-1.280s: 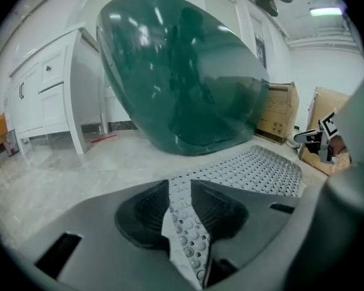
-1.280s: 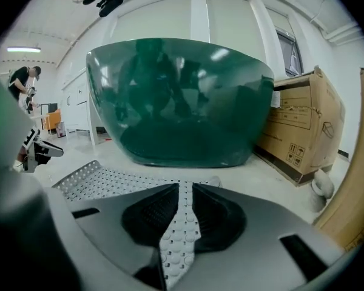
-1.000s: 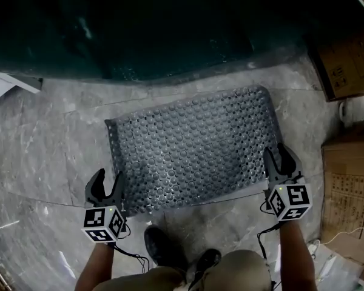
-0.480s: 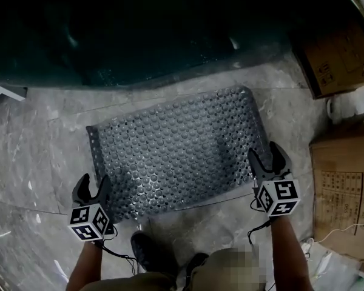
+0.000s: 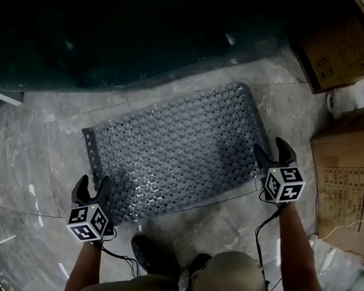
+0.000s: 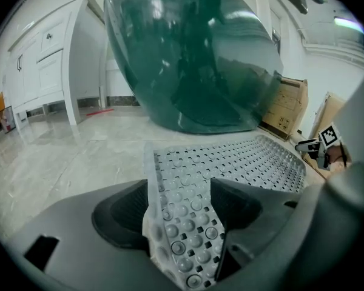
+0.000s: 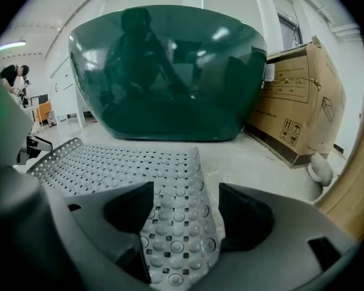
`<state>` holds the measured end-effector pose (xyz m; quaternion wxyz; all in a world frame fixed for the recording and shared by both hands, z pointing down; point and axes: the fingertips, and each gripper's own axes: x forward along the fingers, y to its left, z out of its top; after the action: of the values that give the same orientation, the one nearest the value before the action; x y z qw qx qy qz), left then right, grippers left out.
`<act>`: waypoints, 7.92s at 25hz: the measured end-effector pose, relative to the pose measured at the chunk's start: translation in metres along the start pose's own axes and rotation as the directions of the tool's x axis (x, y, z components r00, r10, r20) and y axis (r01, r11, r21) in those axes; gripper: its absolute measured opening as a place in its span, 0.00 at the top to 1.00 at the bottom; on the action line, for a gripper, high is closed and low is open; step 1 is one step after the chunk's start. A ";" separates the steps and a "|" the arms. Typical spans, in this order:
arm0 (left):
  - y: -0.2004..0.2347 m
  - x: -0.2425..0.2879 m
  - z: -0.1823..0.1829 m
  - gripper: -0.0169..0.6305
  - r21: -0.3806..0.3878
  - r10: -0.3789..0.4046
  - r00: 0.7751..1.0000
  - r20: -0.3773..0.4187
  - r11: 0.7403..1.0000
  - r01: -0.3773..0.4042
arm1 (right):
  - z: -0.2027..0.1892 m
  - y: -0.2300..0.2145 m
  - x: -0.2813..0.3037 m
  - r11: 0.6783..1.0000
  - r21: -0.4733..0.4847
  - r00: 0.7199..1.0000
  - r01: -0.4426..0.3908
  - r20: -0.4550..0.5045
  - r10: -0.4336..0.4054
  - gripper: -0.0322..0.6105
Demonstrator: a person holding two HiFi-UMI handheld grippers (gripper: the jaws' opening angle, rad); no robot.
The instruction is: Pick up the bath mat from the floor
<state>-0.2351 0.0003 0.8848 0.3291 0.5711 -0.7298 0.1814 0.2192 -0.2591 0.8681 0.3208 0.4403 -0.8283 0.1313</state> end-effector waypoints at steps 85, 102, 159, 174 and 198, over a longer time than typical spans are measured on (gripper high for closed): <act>0.041 0.003 -0.014 0.92 -0.040 0.146 0.981 -0.128 0.988 -0.152 | -0.016 -0.006 -0.002 1.000 0.019 0.993 0.022 -0.120 -0.019 0.91; 0.015 -0.022 0.025 0.92 -0.062 0.075 0.996 -0.042 0.995 -0.077 | 0.028 0.029 -0.039 1.000 -0.021 0.998 -0.010 -0.055 0.009 0.91; -0.114 -0.082 0.143 0.92 0.092 -0.269 0.958 0.097 0.961 0.261 | 0.170 0.176 -0.114 0.955 -0.141 0.949 -0.262 0.143 0.282 0.91; -0.130 -0.083 0.157 0.92 0.098 -0.301 0.949 0.092 0.951 0.292 | 0.192 0.219 -0.114 0.937 -0.126 0.927 -0.326 0.149 0.343 0.91; -0.132 -0.152 0.205 0.92 0.121 -0.249 0.966 0.067 0.963 0.240 | 0.252 0.264 -0.162 0.903 -0.129 0.889 -0.410 0.163 0.427 0.91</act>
<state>-0.1455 -0.0595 0.6181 0.2863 0.6813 -0.6553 0.1564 -0.0344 -0.1277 0.5885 0.2252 0.2467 -0.9352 0.1172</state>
